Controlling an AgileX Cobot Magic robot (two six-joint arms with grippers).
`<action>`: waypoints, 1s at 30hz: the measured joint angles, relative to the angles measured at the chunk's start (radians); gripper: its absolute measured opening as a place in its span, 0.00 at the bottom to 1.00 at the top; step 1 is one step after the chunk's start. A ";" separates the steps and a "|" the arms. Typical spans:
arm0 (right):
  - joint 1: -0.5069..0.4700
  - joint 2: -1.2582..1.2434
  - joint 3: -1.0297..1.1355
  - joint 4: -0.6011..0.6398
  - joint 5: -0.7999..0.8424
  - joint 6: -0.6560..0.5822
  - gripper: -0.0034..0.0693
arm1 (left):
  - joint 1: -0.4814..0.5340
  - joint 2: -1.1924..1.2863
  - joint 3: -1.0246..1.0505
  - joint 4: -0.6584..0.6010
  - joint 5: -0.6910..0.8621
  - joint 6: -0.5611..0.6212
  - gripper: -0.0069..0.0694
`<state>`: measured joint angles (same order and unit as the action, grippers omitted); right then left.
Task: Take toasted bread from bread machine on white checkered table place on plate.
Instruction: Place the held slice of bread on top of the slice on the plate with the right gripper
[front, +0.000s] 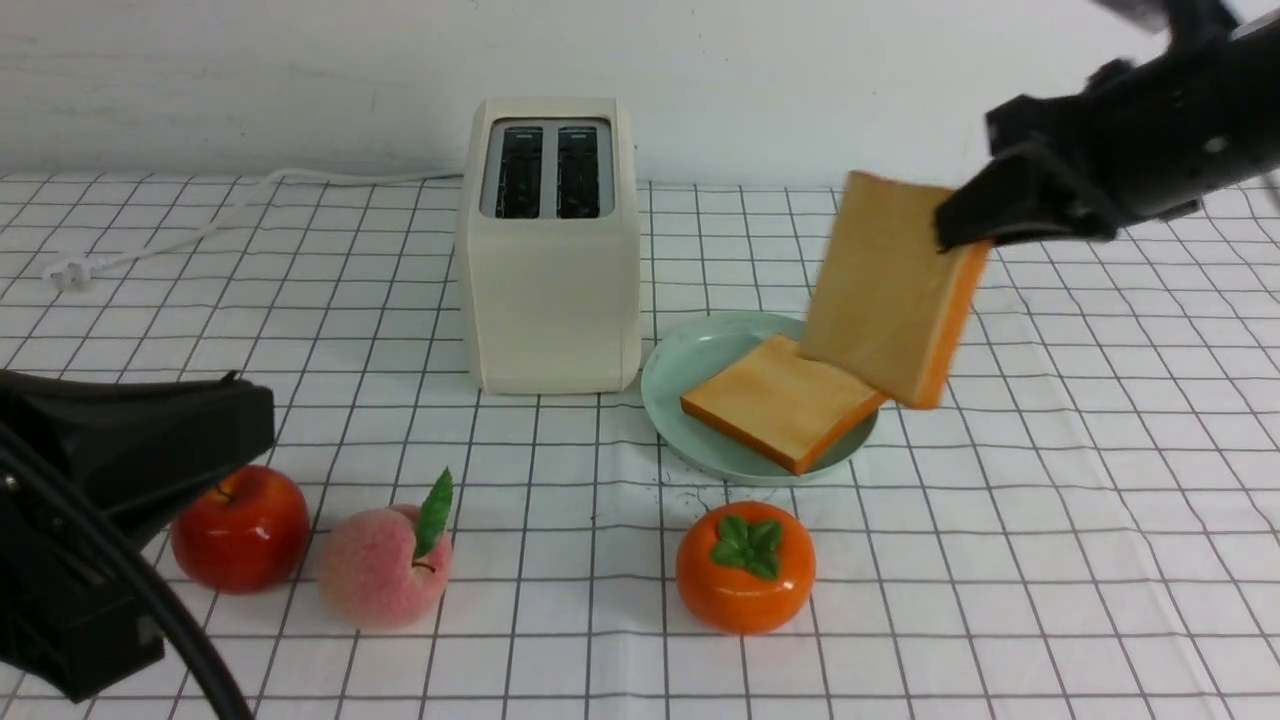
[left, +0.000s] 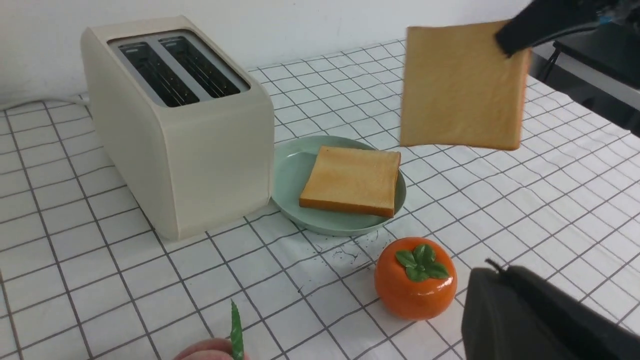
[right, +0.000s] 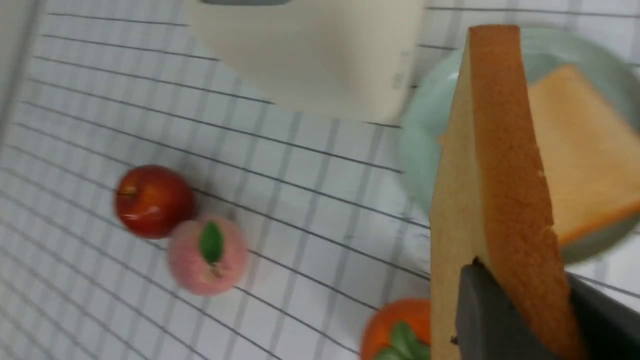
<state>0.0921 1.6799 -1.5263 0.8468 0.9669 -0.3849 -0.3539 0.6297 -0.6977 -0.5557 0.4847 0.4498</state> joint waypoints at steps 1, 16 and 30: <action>0.002 0.023 0.000 0.057 -0.010 -0.026 0.19 | 0.000 0.000 0.000 0.000 0.009 0.010 0.07; 0.009 0.369 -0.045 0.342 -0.227 -0.154 0.19 | 0.000 0.000 0.000 0.001 0.032 0.052 0.07; -0.004 0.404 -0.051 0.246 -0.288 -0.139 0.77 | 0.000 0.000 0.000 0.000 0.033 0.052 0.07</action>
<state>0.0879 2.0838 -1.5775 1.0931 0.6786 -0.5240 -0.3539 0.6297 -0.6977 -0.5556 0.5175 0.5019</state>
